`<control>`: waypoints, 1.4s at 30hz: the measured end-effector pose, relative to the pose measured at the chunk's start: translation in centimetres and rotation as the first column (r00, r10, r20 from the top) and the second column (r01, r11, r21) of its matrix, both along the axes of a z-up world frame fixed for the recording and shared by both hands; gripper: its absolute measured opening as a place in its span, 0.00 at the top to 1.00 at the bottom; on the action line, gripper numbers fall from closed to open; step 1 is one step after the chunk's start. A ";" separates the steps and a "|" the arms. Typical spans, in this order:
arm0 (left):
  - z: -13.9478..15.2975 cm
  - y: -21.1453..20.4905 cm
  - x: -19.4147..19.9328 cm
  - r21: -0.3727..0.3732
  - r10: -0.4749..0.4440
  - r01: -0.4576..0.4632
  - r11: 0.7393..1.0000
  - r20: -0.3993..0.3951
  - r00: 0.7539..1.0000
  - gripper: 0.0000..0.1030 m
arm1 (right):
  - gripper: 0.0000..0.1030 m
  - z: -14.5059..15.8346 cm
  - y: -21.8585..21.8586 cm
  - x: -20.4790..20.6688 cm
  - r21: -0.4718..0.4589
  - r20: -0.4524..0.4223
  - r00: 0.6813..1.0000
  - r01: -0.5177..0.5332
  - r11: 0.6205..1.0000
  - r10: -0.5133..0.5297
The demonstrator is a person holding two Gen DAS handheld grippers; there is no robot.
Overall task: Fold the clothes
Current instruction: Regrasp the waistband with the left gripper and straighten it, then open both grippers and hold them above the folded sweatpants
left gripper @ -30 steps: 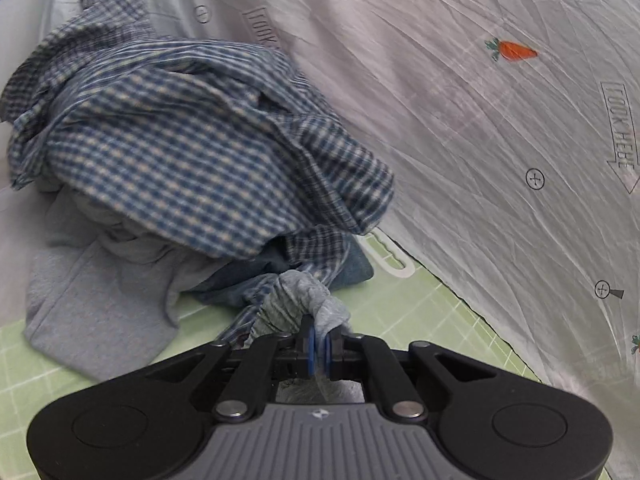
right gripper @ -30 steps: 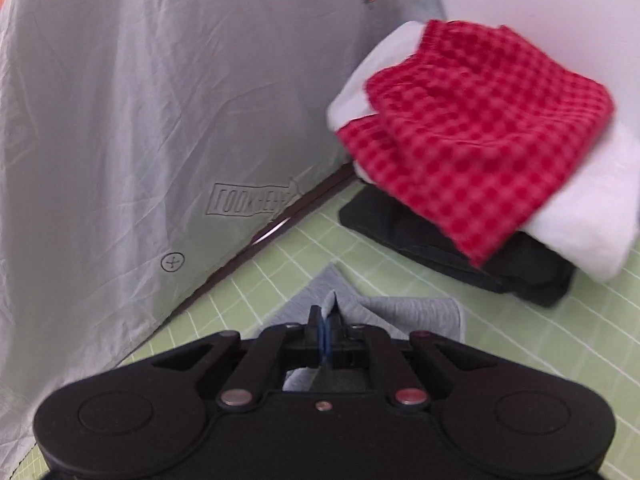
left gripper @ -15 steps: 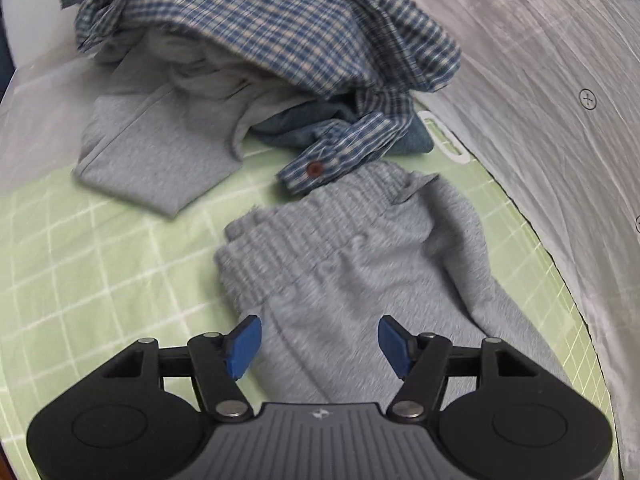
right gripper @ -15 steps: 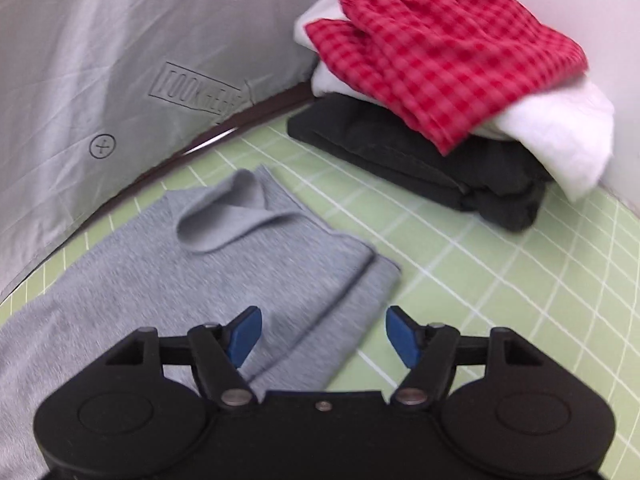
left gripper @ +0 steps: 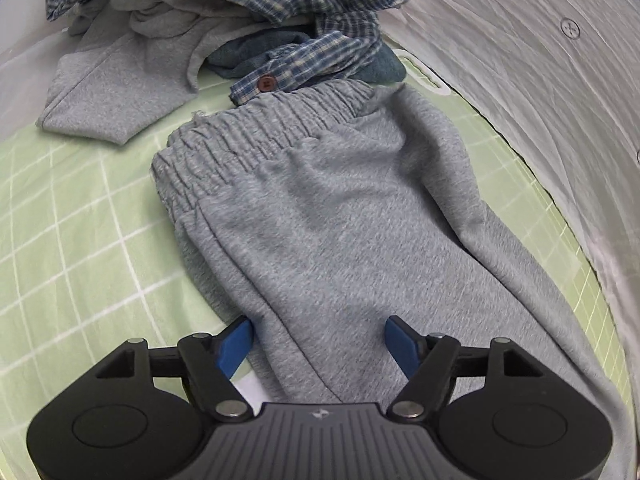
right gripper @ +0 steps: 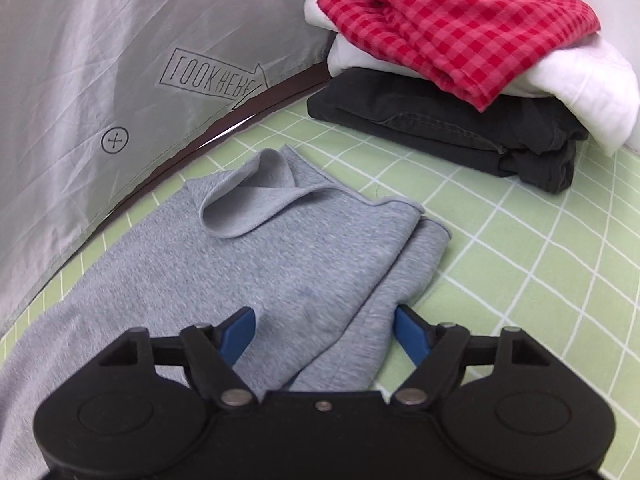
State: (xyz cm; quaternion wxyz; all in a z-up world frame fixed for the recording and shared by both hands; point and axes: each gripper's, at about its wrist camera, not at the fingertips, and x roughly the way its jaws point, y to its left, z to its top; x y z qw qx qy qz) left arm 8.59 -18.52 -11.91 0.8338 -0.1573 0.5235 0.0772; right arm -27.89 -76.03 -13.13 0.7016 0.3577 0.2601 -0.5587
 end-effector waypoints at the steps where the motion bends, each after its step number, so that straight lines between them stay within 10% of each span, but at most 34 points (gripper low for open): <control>1: 0.0 -0.5 -0.1 0.050 -0.020 0.020 0.999 0.006 1.000 0.53 | 0.65 0.0 0.2 -0.4 -0.002 -0.003 1.000 -0.003 1.000 0.003; 3: 0.0 -0.9 -0.4 0.143 -0.065 0.061 0.988 0.025 0.998 0.94 | 0.91 0.0 0.7 -1.1 -0.006 -0.009 1.000 -0.009 1.000 0.009; 18: 1.0 8.1 -6.6 0.103 -0.089 0.083 0.991 0.060 0.994 0.94 | 0.94 0.3 8.2 -11.1 0.017 -0.019 0.999 -0.033 0.999 0.033; 21: 1.6 8.7 -8.9 0.079 -0.087 0.080 0.994 0.083 0.993 0.87 | 0.88 0.3 10.8 -12.9 0.011 -0.056 0.993 -0.101 0.995 0.102; 24: 2.2 7.8 -11.1 0.074 -0.120 0.113 0.991 0.095 0.988 0.69 | 0.54 0.6 12.7 -13.7 -0.005 -0.093 0.983 -0.159 0.987 0.158; 29: 2.3 3.9 -14.3 0.058 -0.237 0.232 0.971 0.118 0.964 0.36 | 0.33 0.6 14.5 -13.6 -0.020 -0.138 0.958 -0.256 0.967 0.251; 42: 0.7 -5.3 -17.7 0.159 -0.524 0.508 0.846 0.078 0.848 0.25 | 0.15 0.0 16.5 -8.0 -0.054 -0.311 0.832 -0.498 0.866 0.459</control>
